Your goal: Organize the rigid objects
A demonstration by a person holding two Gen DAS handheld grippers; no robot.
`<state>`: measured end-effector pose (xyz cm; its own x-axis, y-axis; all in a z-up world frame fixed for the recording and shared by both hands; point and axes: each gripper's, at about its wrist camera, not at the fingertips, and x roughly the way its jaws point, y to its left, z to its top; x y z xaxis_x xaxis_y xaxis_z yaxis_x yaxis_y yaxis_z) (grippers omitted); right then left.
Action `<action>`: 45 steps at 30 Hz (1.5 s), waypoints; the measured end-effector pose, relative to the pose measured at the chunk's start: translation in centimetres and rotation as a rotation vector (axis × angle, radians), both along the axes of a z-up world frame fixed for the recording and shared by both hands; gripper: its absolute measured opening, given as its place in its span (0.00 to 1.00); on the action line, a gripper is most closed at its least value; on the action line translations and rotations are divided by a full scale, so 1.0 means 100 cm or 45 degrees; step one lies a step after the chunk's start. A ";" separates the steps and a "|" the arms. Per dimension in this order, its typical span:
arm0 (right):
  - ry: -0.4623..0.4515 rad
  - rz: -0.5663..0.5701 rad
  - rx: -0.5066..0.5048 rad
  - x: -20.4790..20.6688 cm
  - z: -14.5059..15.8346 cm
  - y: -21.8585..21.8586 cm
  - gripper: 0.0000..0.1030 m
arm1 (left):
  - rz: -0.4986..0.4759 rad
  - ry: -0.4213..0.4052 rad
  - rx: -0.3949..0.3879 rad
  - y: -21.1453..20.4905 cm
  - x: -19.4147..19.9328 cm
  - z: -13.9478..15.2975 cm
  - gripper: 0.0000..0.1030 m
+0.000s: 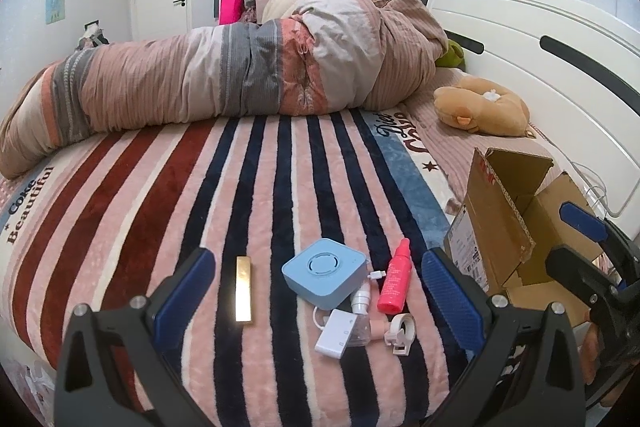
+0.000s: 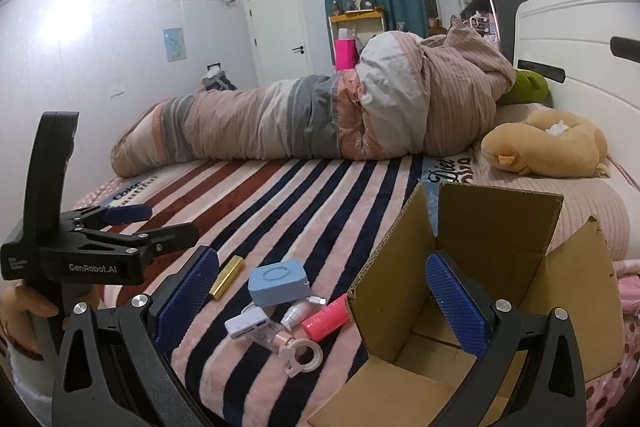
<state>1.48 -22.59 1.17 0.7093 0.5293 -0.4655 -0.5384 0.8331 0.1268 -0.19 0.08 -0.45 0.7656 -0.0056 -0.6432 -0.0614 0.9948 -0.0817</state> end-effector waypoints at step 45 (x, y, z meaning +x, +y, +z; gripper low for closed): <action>-0.150 -0.022 -0.142 -0.012 0.019 0.049 1.00 | 0.080 -0.048 -0.076 0.052 -0.009 -0.009 1.00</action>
